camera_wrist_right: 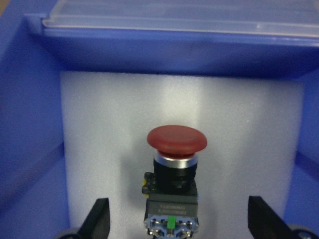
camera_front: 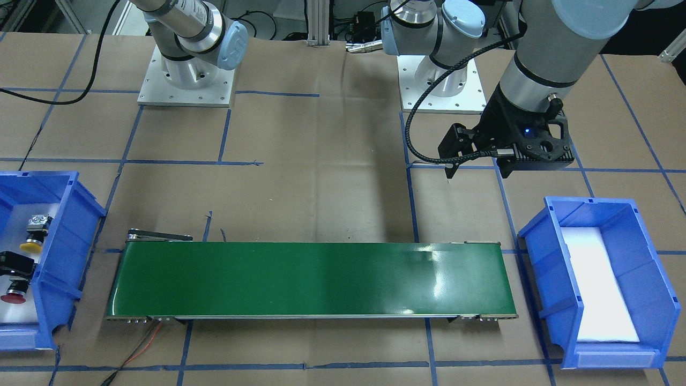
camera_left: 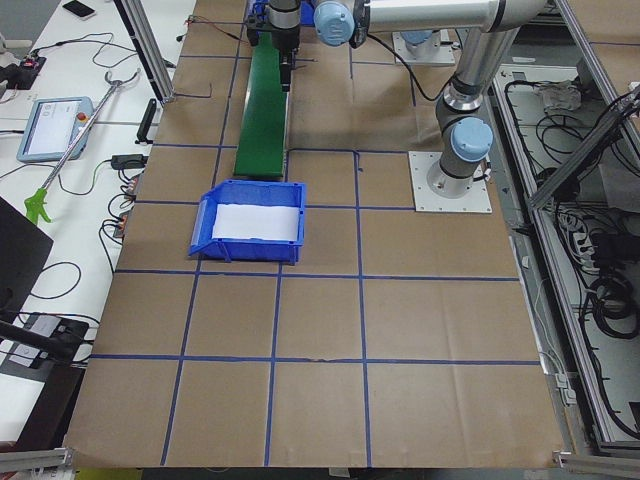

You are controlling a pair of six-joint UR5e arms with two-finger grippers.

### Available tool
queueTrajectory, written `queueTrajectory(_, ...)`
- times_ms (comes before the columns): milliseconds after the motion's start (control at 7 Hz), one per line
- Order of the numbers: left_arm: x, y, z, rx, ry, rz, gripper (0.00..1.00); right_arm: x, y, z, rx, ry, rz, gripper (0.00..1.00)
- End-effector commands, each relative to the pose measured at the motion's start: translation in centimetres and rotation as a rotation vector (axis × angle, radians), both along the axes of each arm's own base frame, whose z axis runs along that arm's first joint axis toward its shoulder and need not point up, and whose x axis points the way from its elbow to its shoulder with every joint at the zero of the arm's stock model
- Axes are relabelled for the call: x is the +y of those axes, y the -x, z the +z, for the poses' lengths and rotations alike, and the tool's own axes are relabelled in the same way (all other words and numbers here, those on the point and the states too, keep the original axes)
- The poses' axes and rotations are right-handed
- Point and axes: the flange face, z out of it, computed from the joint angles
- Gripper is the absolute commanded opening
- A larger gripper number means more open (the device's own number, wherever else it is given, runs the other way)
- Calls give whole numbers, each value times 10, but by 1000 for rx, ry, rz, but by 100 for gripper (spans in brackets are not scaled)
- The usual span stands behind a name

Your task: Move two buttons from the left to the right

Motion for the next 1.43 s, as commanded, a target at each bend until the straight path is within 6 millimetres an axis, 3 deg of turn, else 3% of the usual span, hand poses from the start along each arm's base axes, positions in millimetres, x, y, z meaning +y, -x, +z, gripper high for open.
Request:
queueTrajectory(0,0,0,0,0,0,1,100,5,-9,86,7,27,6,99)
queueTrajectory(143,0,0,-1,0,-1,0,100,15,-25,135,26,70,23,100)
queueTrajectory(286,0,0,0,0,0,1,100,26,-55,181,43,140,52,100)
queueTrajectory(429,0,0,-1,2,-1,1,100,31,-112,211,-34,216,123,100)
queueTrajectory(571,0,0,-1,0,-2,1,100,52,-148,236,-60,197,138,100)
queueTrajectory(714,-1,0,-2,0,-3,1,100,82,-195,254,-104,113,25,100)
queueTrajectory(1000,-1,0,-2,0,-5,3,100,124,-293,268,-107,46,-126,100)
queueTrajectory(1143,-1,0,-2,0,-3,3,100,152,-330,271,-106,46,-110,100)
queueTrajectory(1286,-1,0,-2,0,-3,3,100,172,-337,257,-112,41,-128,100)
